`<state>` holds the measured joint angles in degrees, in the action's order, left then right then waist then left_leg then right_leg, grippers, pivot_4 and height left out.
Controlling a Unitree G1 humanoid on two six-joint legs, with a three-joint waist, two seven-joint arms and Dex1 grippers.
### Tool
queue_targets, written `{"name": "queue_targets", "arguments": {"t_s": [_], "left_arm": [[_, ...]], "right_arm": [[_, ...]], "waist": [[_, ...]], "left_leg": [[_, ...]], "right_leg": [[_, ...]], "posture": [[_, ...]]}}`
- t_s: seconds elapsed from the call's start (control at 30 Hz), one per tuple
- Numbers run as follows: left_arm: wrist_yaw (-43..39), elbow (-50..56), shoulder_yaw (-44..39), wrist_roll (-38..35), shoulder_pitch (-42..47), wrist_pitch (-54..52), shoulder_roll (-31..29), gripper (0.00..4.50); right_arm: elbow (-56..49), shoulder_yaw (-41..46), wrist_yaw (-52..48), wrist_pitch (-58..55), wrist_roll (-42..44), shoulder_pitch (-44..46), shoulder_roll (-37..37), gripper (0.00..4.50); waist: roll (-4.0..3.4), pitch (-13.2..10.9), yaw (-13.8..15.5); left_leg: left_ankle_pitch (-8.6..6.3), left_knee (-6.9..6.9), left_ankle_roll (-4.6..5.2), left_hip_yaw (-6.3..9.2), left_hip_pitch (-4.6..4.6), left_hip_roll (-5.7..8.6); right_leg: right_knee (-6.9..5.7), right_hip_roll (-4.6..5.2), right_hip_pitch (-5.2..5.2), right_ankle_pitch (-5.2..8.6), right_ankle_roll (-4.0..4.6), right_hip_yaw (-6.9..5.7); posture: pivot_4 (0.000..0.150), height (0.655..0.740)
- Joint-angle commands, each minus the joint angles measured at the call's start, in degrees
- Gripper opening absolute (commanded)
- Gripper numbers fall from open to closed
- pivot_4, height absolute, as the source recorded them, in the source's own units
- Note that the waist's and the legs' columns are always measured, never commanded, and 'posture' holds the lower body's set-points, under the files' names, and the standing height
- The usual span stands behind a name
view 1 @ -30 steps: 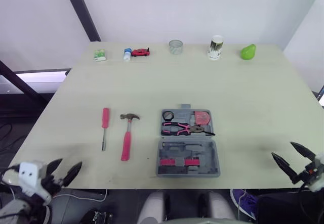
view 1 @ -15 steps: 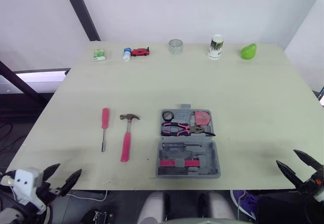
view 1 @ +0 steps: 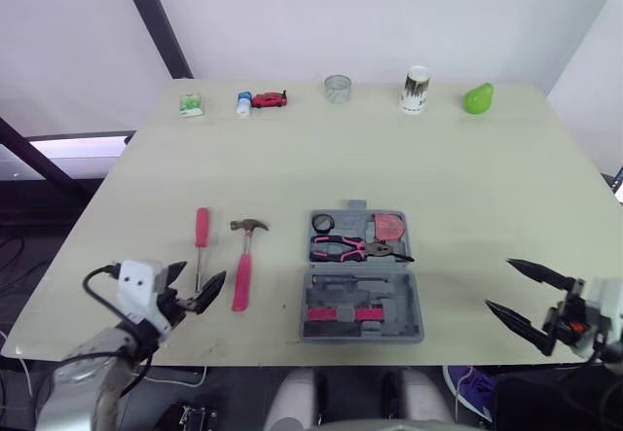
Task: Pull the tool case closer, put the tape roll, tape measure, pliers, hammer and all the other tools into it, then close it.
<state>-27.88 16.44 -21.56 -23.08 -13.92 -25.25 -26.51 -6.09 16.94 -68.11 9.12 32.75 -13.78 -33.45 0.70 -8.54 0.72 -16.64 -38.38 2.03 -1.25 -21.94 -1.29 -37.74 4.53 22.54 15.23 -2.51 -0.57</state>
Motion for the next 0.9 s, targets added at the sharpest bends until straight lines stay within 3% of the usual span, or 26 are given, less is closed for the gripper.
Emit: {"name": "queue_targets", "arguments": {"t_s": [0.03, 0.3, 0.5, 0.9], "left_arm": [[5.56, 4.48, 1.93, 0.67, 2.45, -4.17, 1.43, 4.46], [13.93, 1.71, 8.82, 8.17, 8.09, -4.36, 5.64, 4.46], [16.69, -8.69, 15.46, 15.31, 12.92, 3.82, 9.86, 4.46], [21.94, -19.12, 13.43, 15.83, 19.26, 6.58, 14.61, 4.46]], "right_arm": [[-2.37, -0.96, 1.06, -0.70, 0.16, 2.03, -0.07, 4.50], [-5.92, -3.53, 2.49, -2.19, 0.10, 4.86, -0.31, 4.50], [-8.41, -4.57, 3.90, -4.46, 0.72, 7.99, -0.44, 4.50], [-14.38, -4.83, 2.52, -12.57, 5.45, 7.25, -3.76, 4.50]], "waist": [[0.02, 0.01, 0.08], [0.03, -0.01, 0.03], [0.05, -0.01, 0.12], [0.02, 0.00, 0.13]], "left_leg": [[0.00, -0.02, 0.00, 0.01, 0.00, 0.01], [0.00, -0.02, 0.00, 0.02, -0.04, 0.09], [0.01, -0.14, 0.01, 0.04, 0.08, 0.09], [0.01, -0.15, 0.01, 0.10, 0.14, 0.12]], "right_leg": [[-0.03, -0.03, 0.00, -0.01, -0.01, -0.01], [-0.01, -0.16, -0.02, -0.02, -0.04, -0.06], [-0.12, -0.50, -0.15, -0.02, -0.04, -0.06], [-0.15, -0.52, -0.22, -0.04, -0.07, -0.12]], "posture": [[0.150, 0.7400], [0.150, 0.7400], [0.150, 0.7400], [0.150, 0.7400]]}}
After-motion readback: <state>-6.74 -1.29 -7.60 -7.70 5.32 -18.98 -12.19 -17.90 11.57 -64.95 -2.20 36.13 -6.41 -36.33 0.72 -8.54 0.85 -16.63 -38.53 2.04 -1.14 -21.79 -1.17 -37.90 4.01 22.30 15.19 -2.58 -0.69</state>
